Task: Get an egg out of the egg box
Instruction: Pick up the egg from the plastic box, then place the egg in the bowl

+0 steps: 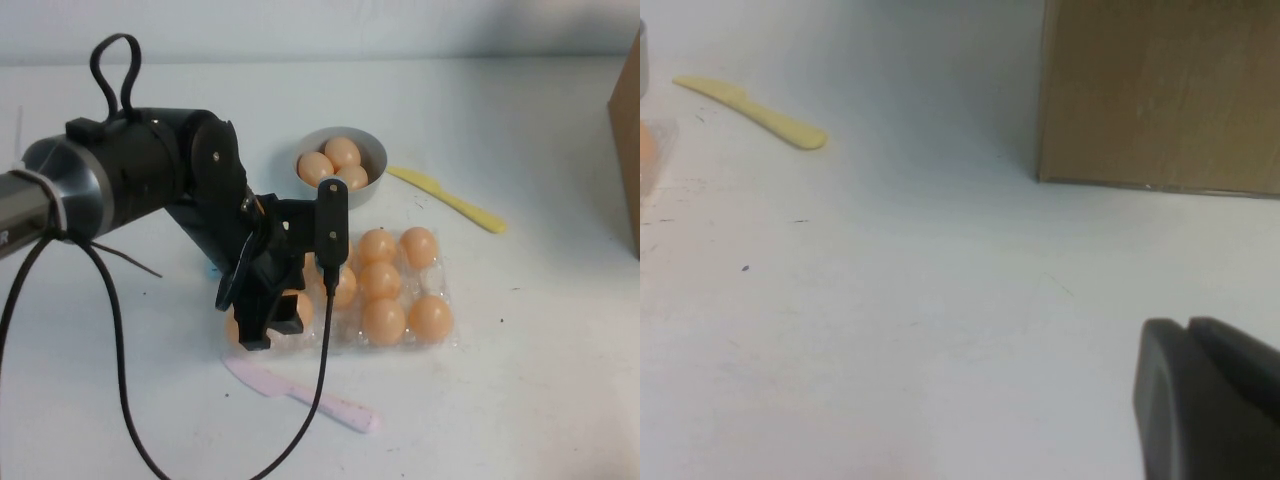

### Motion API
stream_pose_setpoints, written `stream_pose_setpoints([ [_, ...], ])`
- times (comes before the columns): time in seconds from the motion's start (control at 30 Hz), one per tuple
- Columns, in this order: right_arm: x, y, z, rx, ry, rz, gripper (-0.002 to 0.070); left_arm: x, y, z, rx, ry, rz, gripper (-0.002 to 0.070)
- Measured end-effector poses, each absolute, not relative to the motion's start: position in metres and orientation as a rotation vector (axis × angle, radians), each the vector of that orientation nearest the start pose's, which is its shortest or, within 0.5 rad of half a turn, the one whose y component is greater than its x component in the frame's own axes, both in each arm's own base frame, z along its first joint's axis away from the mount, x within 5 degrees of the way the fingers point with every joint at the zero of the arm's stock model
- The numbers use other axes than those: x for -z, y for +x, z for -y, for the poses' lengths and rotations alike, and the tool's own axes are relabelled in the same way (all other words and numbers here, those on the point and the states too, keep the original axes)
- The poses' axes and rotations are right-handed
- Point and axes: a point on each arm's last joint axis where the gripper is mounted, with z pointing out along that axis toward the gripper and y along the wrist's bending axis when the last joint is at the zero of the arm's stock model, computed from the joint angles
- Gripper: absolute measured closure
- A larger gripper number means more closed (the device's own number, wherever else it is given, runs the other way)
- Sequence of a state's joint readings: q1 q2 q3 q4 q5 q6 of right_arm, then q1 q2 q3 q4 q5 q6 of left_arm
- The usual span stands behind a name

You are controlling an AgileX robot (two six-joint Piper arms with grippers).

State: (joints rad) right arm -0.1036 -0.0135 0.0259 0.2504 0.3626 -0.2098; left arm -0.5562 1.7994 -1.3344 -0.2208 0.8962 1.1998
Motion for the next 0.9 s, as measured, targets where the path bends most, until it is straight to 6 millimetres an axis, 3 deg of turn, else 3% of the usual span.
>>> stream_pose_setpoints([
  [0.23, -0.174, 0.053, -0.003, -0.026, 0.057, -1.846, 0.0694, -0.260, 0.299, 0.204, -0.131, -2.588, 2.435, 0.0340],
  [0.3, -0.174, 0.053, -0.003, -0.026, 0.057, -1.846, 0.0694, -0.272, 0.302, 0.206, -0.142, -2.512, 2.584, 0.0340],
  [0.43, -0.174, 0.053, -0.003, -0.026, 0.057, -1.846, 0.0694, -0.303, 0.322, 0.213, -0.211, -2.212, 3.100, 0.0340],
  [0.53, -0.174, 0.053, -0.003, -0.026, 0.057, -1.846, 0.0694, -0.315, 0.342, 0.217, -0.228, -2.120, 3.375, 0.0340],
  [0.67, -0.174, 0.053, -0.003, -0.026, 0.057, -1.846, 0.0694, -0.304, 0.369, 0.223, -0.202, -2.066, 3.578, 0.0340],
  [0.9, -0.174, 0.053, -0.003, -0.026, 0.057, -1.846, 0.0694, -0.242, 0.414, 0.237, -0.175, -1.952, 3.633, 0.0340],
])
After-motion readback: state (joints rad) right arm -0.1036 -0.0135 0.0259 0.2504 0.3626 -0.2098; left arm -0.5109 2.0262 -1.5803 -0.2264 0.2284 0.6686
